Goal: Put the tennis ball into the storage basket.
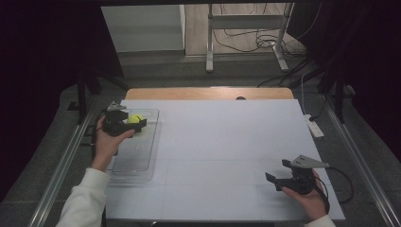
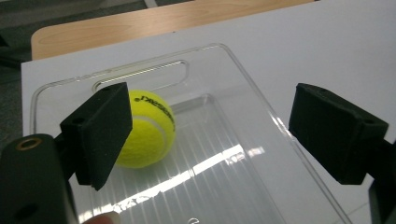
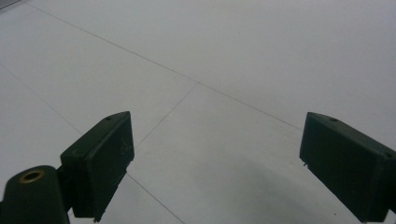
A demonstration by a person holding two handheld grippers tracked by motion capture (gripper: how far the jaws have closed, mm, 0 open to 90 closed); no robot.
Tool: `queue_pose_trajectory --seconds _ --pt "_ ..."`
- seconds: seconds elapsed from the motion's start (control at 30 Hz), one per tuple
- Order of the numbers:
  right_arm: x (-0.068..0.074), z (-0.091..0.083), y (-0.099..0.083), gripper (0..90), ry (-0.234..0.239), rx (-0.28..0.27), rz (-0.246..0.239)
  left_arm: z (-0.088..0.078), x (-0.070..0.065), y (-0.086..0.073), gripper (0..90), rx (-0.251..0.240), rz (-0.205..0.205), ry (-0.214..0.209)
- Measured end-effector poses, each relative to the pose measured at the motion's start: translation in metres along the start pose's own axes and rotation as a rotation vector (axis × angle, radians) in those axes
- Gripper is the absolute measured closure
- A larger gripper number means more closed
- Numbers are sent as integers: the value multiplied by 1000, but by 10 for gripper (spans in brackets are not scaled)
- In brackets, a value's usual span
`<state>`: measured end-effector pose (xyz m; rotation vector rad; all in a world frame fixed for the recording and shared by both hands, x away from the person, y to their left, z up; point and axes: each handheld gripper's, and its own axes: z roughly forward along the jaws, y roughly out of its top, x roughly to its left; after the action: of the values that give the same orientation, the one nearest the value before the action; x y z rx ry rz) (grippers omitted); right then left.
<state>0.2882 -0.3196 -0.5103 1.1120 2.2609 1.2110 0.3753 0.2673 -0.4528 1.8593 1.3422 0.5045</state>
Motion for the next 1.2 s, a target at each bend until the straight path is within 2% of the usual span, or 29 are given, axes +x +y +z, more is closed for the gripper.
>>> queue_pose_trajectory --seconds 0.27,0.57,0.67,0.87,1.2 --pt "2 -2 1 103 -7 0 -4 -12 -13 -5 151 -28 20 -37" --pt "3 -2 1 103 -13 1 -10 -34 -29 -16 154 -81 28 -109" --pt "3 -2 1 103 -14 0 -9 -38 -32 -19 155 -87 36 -117" --pt "4 -2 1 103 -17 0 -7 -49 -43 -35 155 -104 65 -147" --pt "4 -2 1 103 -18 0 -9 -60 -62 -55 153 -138 87 -214"
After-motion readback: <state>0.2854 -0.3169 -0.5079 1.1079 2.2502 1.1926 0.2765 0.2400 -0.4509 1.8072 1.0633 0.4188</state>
